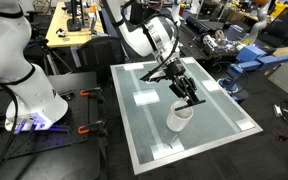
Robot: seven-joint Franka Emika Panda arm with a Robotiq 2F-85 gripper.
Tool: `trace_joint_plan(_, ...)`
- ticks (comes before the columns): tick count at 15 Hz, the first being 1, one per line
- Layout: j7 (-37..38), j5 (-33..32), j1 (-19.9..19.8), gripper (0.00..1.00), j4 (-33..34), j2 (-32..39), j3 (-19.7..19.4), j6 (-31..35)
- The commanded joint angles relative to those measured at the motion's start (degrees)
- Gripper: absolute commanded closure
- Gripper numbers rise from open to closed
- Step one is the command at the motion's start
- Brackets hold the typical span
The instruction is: Put the pen into the mug.
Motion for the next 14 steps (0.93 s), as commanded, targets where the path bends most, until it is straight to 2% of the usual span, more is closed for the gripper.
trace_joint_plan(1,2.2,-1.3,0.9,0.25,0.0,-0.1,-0.1,-1.7)
trace_joint_plan(4,2.1,-1.4,1.2,0.03,0.0,-0.2,0.0,-1.7)
trace_joint_plan(5,2.0,-1.4,1.2,0.00,0.0,-0.2,0.0,-1.7)
trace_joint_plan(11,2.1,-1.6,1.4,0.00,-0.5,-1.2,0.1,-1.7)
trace_joint_plan(14,3.5,-3.0,2.0,0.00,-2.6,-5.2,0.5,-2.3)
